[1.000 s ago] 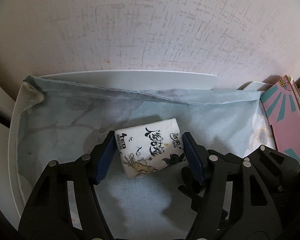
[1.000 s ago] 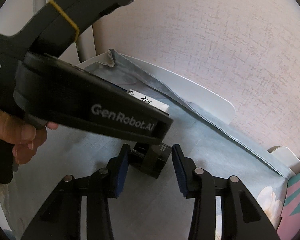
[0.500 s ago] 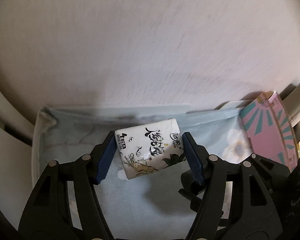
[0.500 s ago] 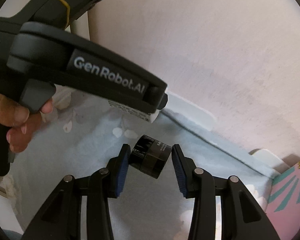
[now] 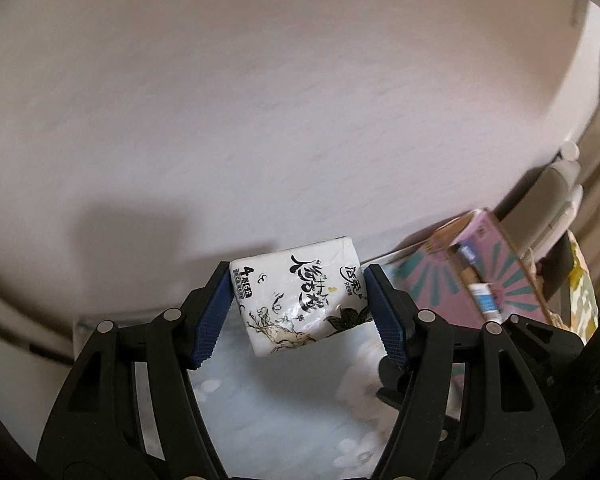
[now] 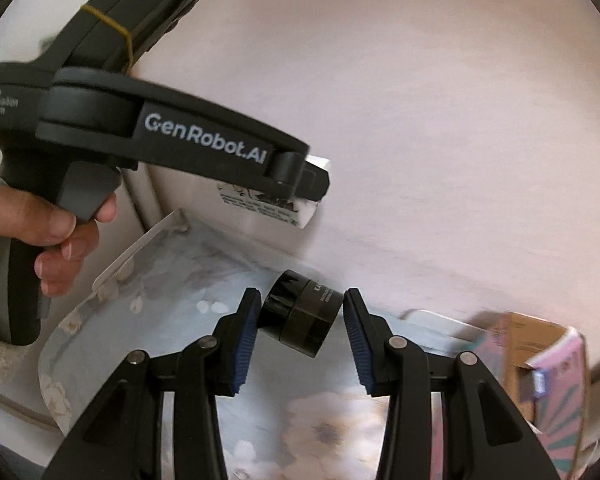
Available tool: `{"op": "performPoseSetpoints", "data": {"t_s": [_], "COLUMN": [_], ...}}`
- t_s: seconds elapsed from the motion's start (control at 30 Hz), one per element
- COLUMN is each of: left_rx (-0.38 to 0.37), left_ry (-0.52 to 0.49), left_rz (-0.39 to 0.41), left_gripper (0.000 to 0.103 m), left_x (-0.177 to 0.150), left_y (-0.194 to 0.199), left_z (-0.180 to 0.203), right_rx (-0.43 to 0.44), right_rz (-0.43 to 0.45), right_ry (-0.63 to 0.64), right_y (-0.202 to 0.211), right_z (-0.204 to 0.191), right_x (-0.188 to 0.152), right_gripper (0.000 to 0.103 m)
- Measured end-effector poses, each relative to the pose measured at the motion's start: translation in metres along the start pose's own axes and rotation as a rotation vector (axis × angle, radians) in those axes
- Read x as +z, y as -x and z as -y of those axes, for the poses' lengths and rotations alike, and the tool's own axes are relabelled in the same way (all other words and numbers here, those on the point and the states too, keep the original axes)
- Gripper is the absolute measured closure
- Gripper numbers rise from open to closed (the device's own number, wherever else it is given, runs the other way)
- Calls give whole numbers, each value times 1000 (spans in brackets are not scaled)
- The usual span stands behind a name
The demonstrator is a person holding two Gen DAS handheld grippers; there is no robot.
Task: Organize objects
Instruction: 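Carry tissue pack and lens cap into the cardboard box and open both tools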
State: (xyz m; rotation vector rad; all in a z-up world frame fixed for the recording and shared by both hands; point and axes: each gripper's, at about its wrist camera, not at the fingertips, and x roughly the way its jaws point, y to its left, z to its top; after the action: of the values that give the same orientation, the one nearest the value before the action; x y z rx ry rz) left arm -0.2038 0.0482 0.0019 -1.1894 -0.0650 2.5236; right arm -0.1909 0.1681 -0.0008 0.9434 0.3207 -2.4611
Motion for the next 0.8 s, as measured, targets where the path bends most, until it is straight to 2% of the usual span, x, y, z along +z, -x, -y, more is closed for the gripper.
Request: {"op": "performPoseSetpoints", "data": {"t_s": [0.23,0.47,0.5,0.53,0.77,0.8], "left_rx": [-103,-218,-235,-247,-318,-322], "left_ry": [-110,-213,-229,-242,-324,-332], "left_rz": [9,-22,-31,-38,-117,-130], "left_gripper": [40,40,40,40,40,40], "left_x": [34,45,45,44,16,10], "left_y": [-13,-41,-47,-53,-89,-97], "left_z": [76,155,168,179,235,242], "right_rx": [-125,-267,-284,-305,-372,-373], "right_rz": [14,-16,-21,-32,-106,-117], "right_ry": [-127,-258,-273,-294,-394,-404], "right_y": [48,95,117,124,144,148], "right_z": [60,119,138,141,185,180], "right_x": [-3,-32,-58,-69,-114,-119], "right_gripper": [64,64,64,64,64,64]}}
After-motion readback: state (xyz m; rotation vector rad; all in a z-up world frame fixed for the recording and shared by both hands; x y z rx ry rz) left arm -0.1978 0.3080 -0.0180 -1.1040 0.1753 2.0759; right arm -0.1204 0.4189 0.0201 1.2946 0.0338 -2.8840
